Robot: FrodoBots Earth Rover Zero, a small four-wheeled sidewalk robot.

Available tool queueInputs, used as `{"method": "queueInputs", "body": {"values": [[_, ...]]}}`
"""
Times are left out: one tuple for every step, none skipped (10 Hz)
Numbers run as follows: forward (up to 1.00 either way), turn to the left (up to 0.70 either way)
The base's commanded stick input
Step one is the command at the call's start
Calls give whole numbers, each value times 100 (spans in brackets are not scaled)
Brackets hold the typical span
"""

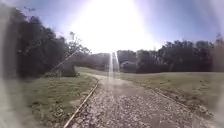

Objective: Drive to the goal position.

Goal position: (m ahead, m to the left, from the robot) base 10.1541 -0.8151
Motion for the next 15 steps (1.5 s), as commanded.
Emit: {"method": "queueInputs", "body": {"values": [[100,0],[100,0],[100,0],[100,0],[100,0],[100,0],[100,0],[100,0],[100,0],[100,0],[100,0],[100,0],[100,0],[100,0],[100,0]]}}
